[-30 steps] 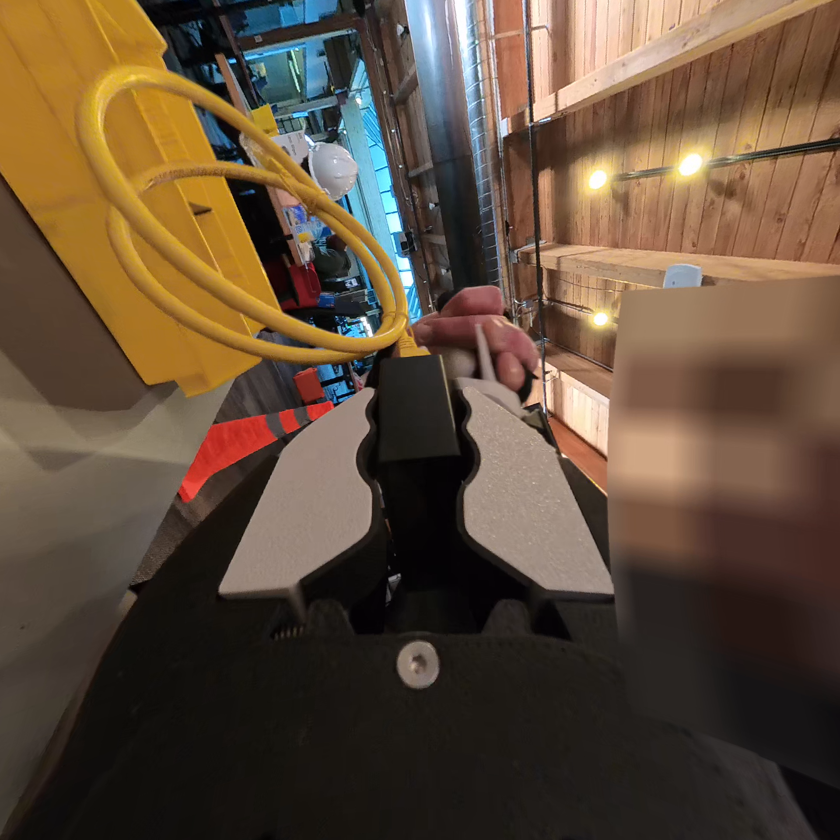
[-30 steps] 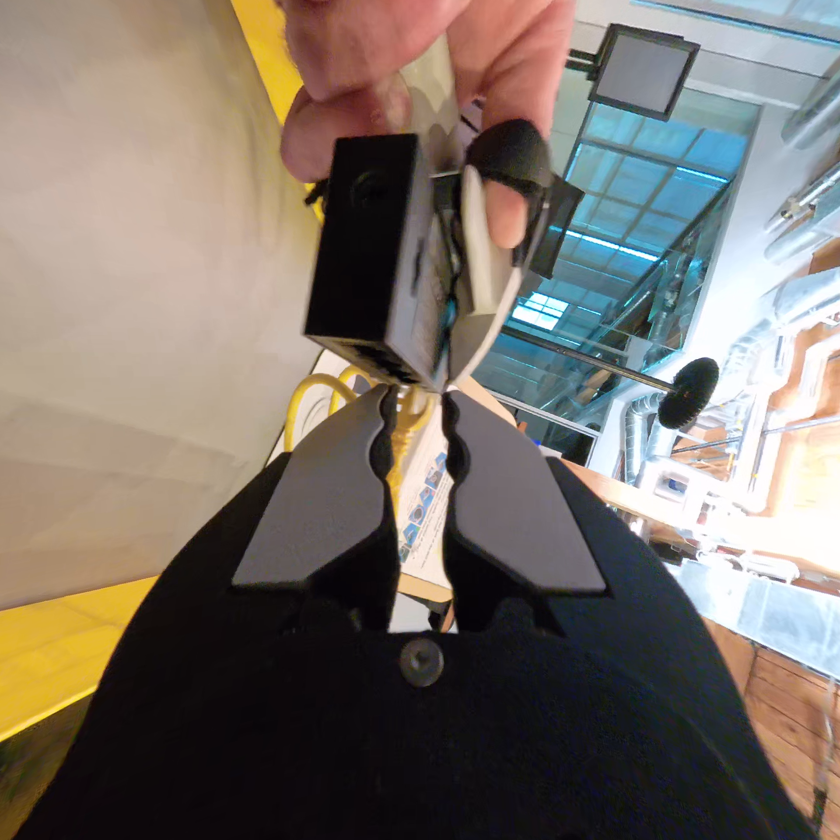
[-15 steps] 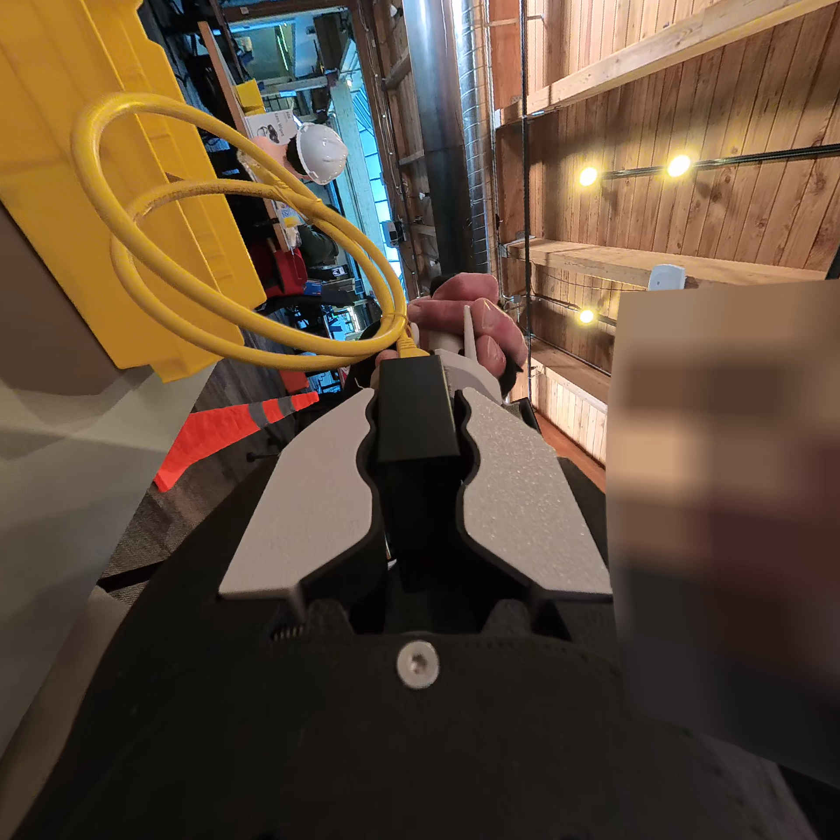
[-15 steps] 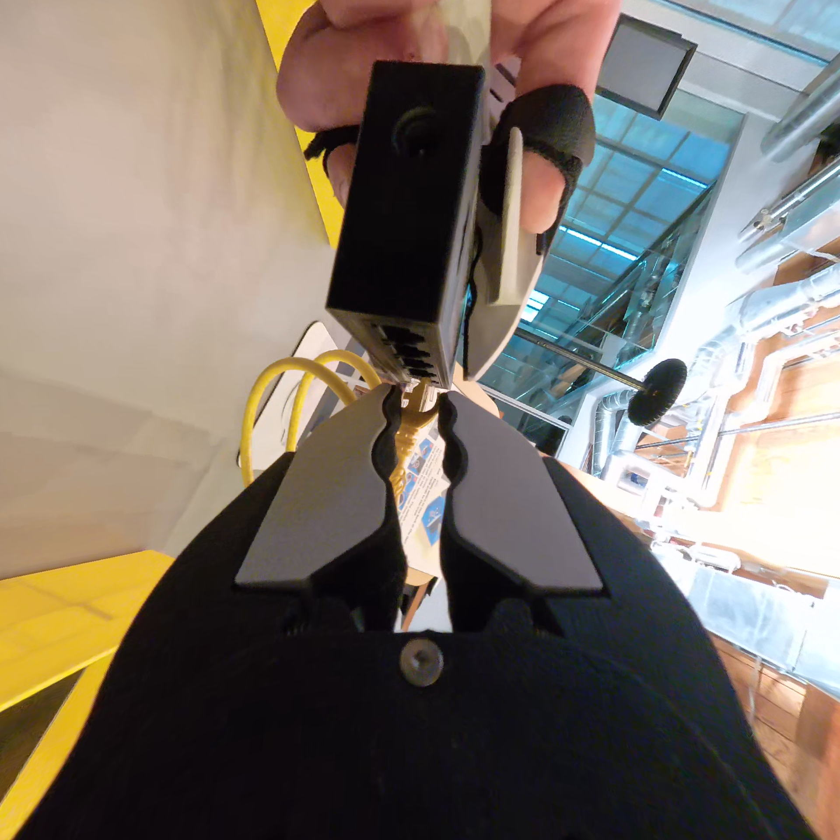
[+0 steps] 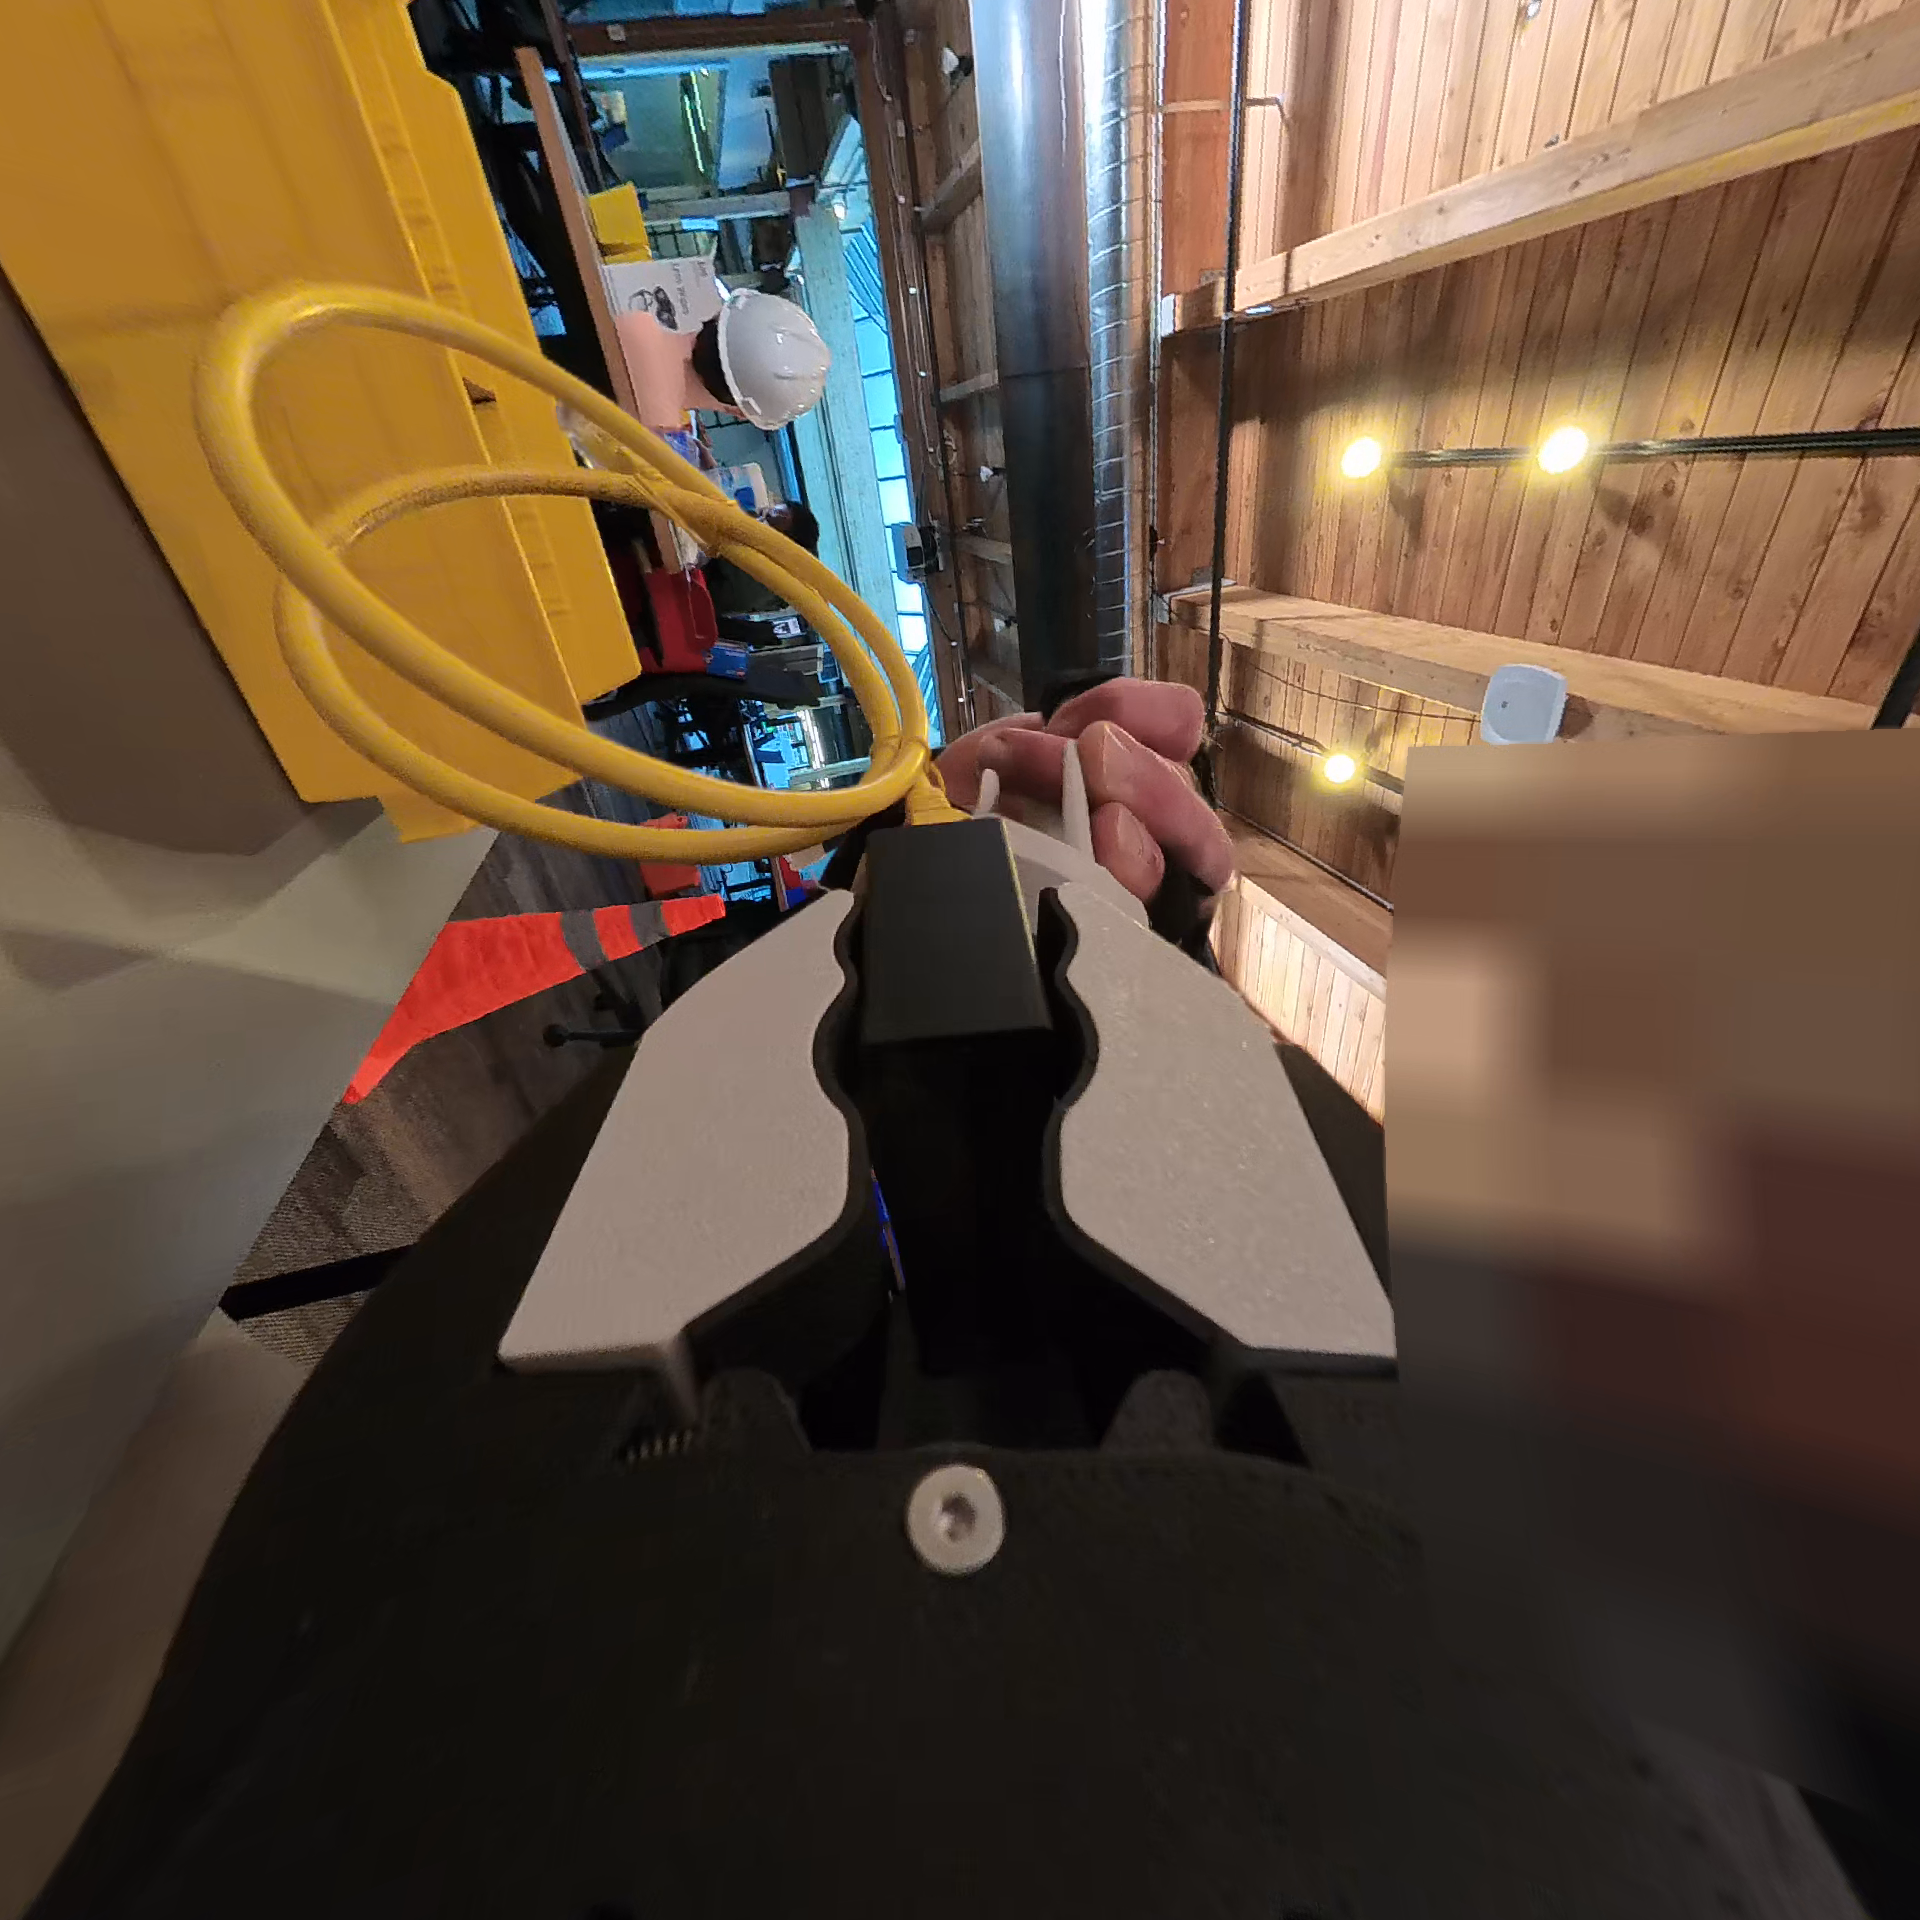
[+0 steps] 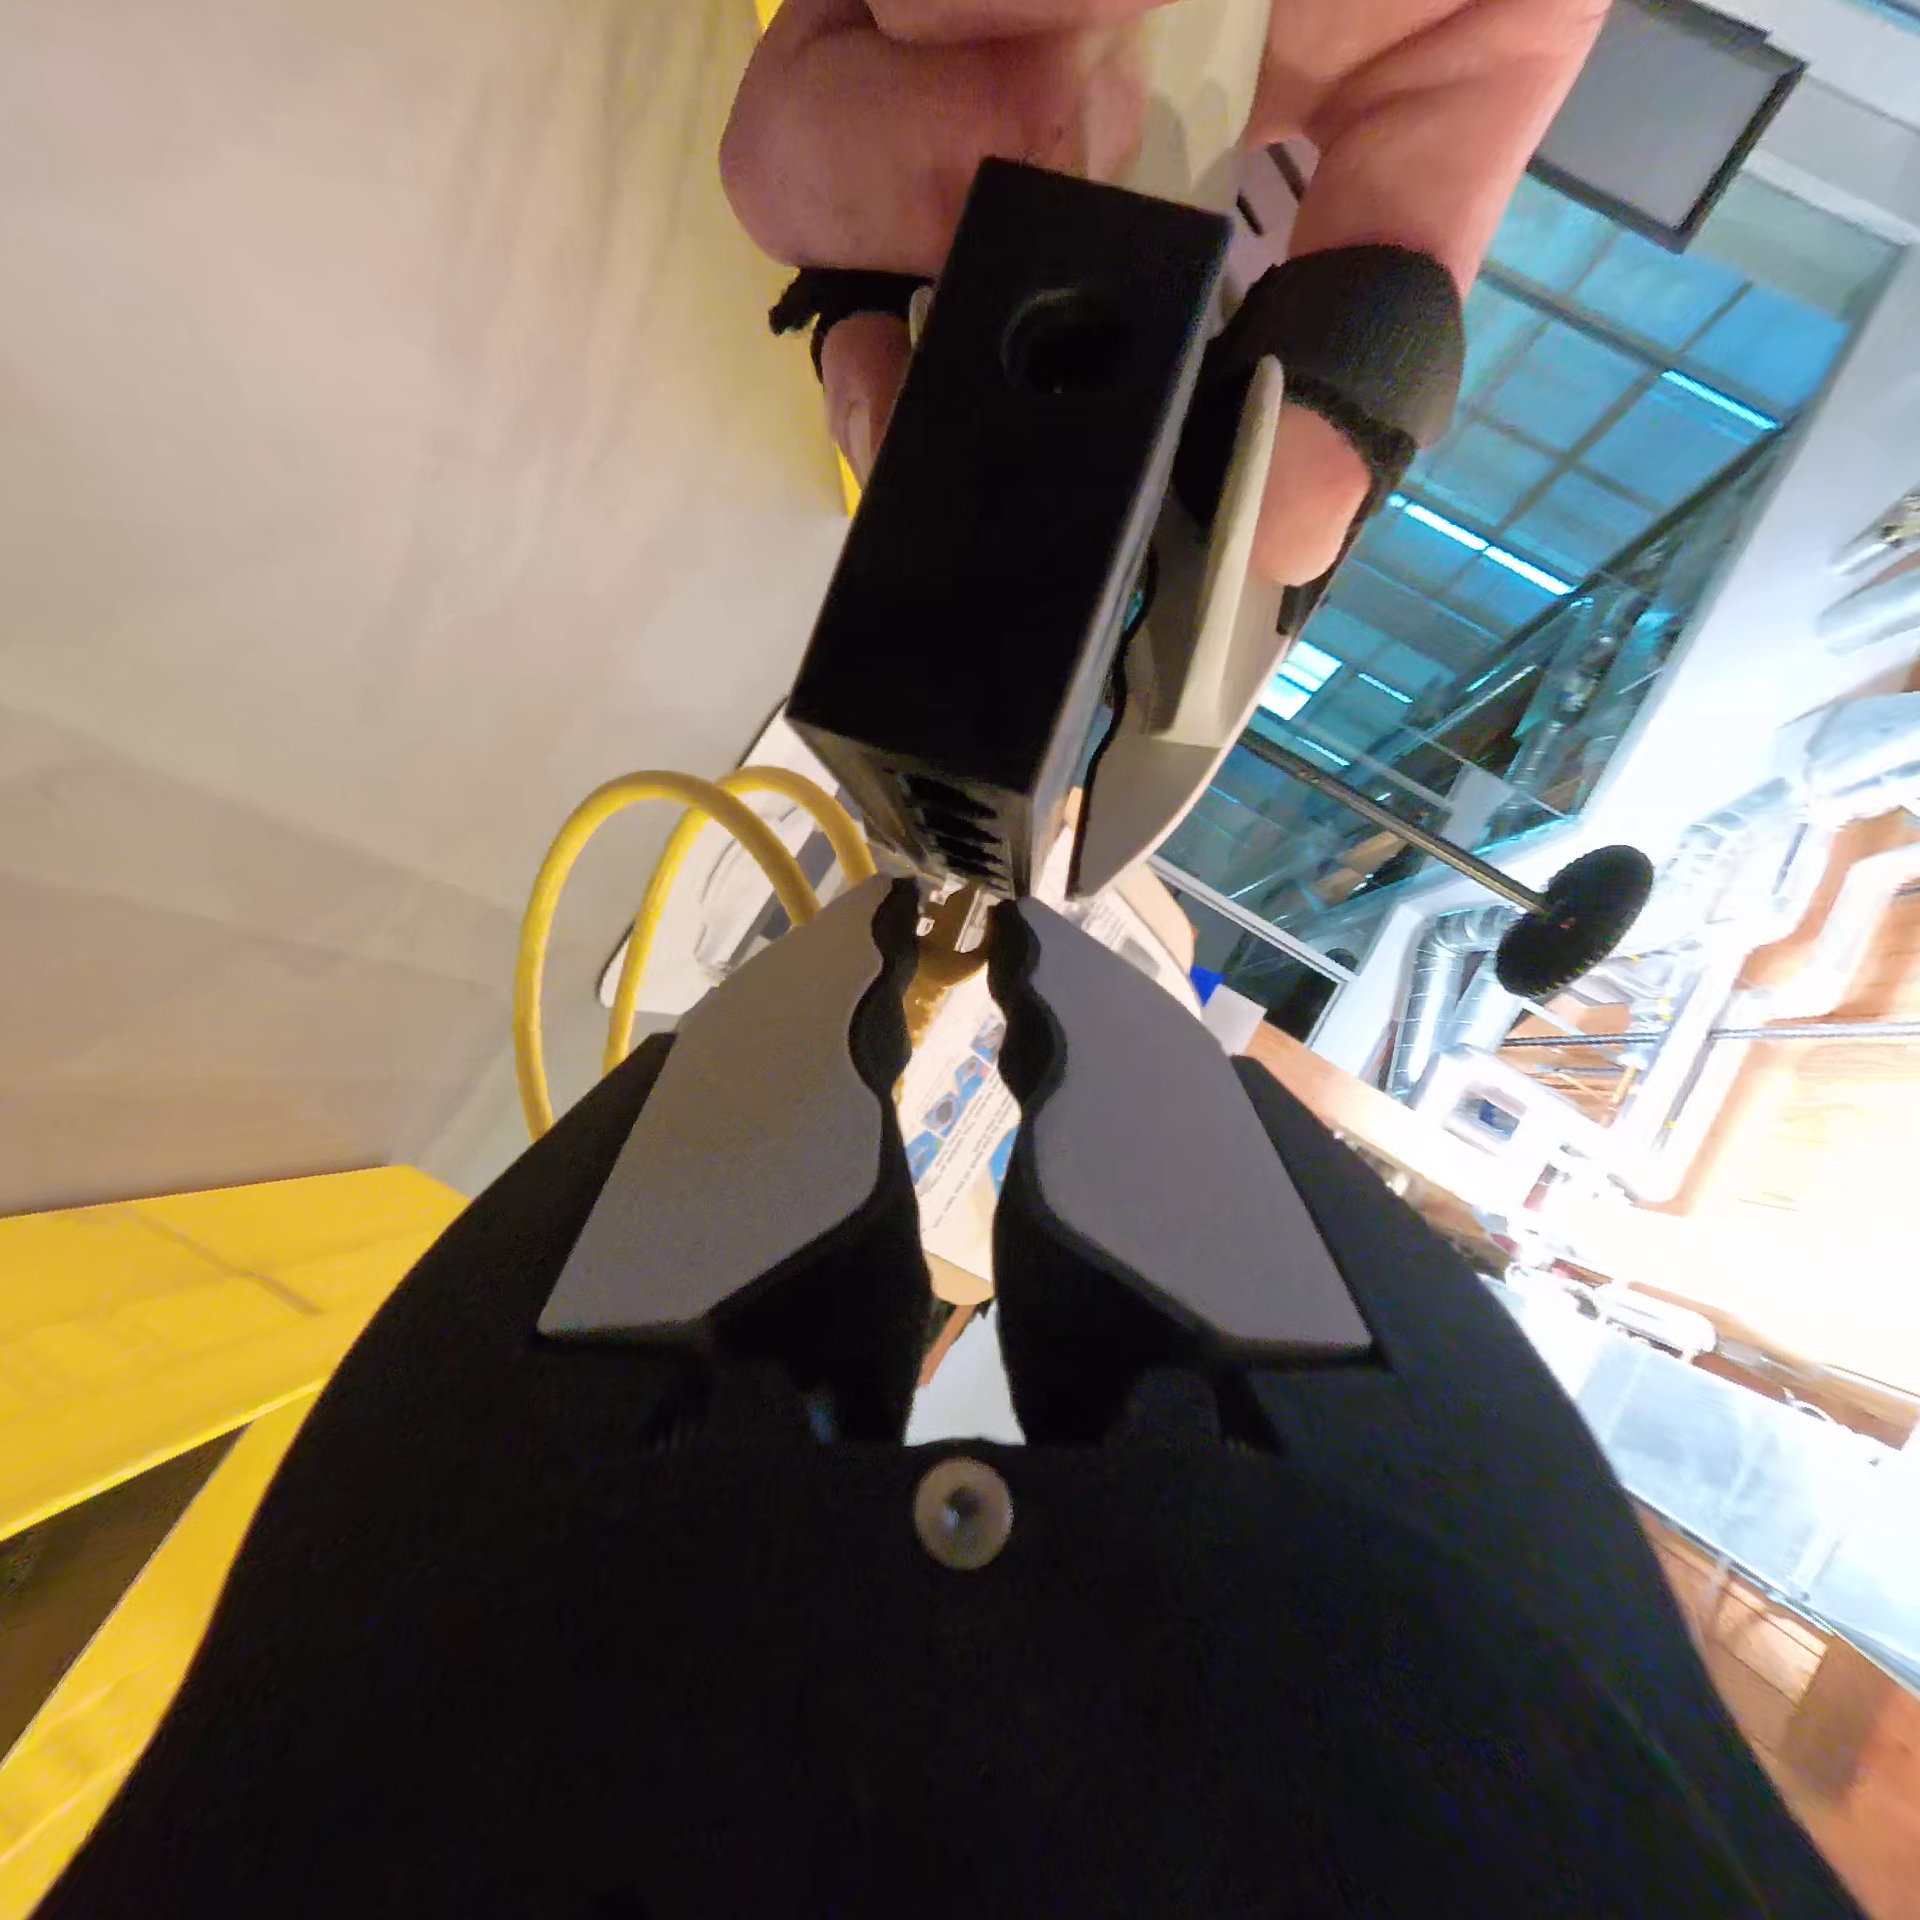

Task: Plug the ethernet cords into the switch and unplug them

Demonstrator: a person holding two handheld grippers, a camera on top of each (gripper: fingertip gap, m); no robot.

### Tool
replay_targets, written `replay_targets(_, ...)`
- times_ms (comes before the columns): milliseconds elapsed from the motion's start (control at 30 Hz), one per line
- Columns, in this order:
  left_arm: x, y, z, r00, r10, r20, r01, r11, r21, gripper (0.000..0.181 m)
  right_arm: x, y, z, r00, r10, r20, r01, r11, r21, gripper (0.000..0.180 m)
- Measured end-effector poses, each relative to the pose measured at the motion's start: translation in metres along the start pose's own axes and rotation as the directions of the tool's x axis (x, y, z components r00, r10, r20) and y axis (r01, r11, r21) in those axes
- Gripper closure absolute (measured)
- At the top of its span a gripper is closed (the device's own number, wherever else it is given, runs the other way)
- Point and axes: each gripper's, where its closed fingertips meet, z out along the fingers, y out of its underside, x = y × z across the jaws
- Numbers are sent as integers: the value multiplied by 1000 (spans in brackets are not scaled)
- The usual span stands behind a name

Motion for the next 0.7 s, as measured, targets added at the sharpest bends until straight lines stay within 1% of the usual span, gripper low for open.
replay_targets(67,-7,0,-2,1000,-7,27,7,1000,1,151,-7,-2,3,999,8,50,-8,1000,-4,168)
replay_targets(167,-14,0,-2,999,-23,28,23,1000,12,152,-15,-4,5,995,-6,101,5,1000,9,168)
replay_targets(267,-13,-3,-2,1000,2,20,-2,1000,28,152,-13,0,4,995,0,98,-1,1000,5,167)
replay_targets(300,-12,-8,-6,1000,20,18,-20,999,44,151,-15,5,4,995,-7,104,9,1000,-11,167)
replay_targets(367,2,-31,-23,997,76,-3,-75,987,142,152,-29,16,3,991,3,136,1,1000,-23,169)
replay_targets(433,9,-27,-19,993,120,7,-120,989,87,152,-36,21,-1,988,35,152,-34,999,-10,168)
replay_targets(500,11,-20,-13,990,138,12,-138,989,60,151,-30,45,-5,984,95,148,-86,994,-65,168)
replay_targets(533,11,-21,-13,990,143,9,-143,988,58,151,-27,52,-10,980,131,148,-123,991,-62,168)
replay_targets(567,12,-23,-16,990,144,4,-144,988,62,151,-21,60,-17,976,174,130,-166,984,-70,167)
replay_targets(633,14,-32,-23,988,153,2,-153,985,81,152,-16,87,-32,972,218,88,-203,966,-157,167)
replay_targets(700,15,-34,-26,987,161,0,-161,984,78,151,-10,112,-52,943,332,23,-321,925,-204,167)
